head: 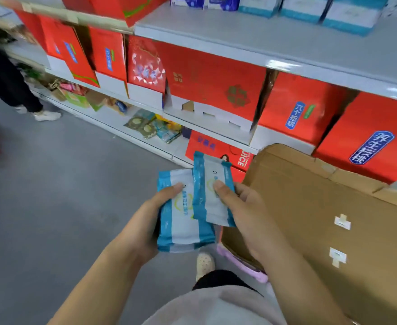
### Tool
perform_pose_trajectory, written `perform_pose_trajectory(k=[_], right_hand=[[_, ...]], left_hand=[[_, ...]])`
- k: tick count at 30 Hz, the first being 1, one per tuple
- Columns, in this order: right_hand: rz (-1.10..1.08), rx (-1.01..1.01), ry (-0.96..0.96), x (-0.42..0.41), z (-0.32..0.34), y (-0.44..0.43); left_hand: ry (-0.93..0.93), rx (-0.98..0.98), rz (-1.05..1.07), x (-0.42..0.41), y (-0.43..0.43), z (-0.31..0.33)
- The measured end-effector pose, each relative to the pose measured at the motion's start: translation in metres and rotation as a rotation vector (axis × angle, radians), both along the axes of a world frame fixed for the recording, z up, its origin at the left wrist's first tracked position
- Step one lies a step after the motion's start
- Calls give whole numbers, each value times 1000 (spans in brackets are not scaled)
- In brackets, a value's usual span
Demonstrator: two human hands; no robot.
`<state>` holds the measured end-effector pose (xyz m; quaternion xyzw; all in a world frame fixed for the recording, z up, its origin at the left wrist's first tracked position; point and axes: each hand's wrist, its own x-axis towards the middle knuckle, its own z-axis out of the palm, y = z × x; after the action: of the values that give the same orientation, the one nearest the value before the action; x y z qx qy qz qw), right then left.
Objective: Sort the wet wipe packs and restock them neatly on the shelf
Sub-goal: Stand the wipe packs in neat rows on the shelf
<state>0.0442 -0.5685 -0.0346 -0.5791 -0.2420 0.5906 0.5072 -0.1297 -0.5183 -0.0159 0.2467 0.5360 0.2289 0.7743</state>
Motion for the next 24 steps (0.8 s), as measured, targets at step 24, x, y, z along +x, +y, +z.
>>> perform_pose_trajectory(k=[24], right_hand=[[-647,89,-126,11,45,323]], left_hand=[[-151,177,-549,41,429,45]])
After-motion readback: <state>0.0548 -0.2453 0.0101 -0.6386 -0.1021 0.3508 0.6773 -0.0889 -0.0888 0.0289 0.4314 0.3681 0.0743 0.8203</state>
